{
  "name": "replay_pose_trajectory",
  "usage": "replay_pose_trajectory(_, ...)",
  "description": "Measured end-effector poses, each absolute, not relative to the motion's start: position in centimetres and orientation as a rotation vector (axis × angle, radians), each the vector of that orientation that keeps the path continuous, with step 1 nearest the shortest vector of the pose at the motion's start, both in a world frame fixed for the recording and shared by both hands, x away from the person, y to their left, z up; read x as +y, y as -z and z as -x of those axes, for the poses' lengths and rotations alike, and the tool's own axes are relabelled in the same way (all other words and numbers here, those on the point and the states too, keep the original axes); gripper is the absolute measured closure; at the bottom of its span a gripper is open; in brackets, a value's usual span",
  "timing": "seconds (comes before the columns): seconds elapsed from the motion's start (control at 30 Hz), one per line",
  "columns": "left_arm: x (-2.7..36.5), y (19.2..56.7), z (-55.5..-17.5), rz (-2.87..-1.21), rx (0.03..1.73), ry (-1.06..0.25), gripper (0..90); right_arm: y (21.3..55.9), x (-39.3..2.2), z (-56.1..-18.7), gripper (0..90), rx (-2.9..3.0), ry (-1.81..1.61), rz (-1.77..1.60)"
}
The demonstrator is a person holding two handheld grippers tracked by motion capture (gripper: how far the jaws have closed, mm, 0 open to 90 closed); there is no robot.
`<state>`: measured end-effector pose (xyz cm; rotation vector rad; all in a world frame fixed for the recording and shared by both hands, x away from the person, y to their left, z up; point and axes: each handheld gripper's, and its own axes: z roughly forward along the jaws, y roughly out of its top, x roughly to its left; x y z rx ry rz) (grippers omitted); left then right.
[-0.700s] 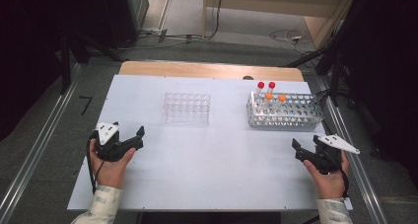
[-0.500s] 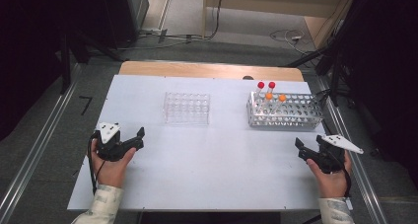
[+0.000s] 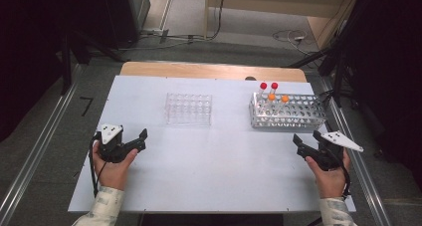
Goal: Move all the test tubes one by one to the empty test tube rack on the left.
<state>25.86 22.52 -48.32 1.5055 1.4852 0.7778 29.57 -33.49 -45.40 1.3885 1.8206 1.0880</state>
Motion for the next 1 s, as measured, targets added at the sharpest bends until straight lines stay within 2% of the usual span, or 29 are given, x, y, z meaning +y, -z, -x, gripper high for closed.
replay_pose_trajectory(0.67,21.9,48.4,-25.9,-1.525,1.467,-0.765,16.6,45.8,-31.5,-32.2,23.1,1.871,-1.121,-1.36)
replay_pose_trajectory(1.0,22.0,48.5,-25.9,-1.532,1.467,-0.766,16.6,45.4,-30.2,-33.3,19.4,1.872,-1.126,-1.309)
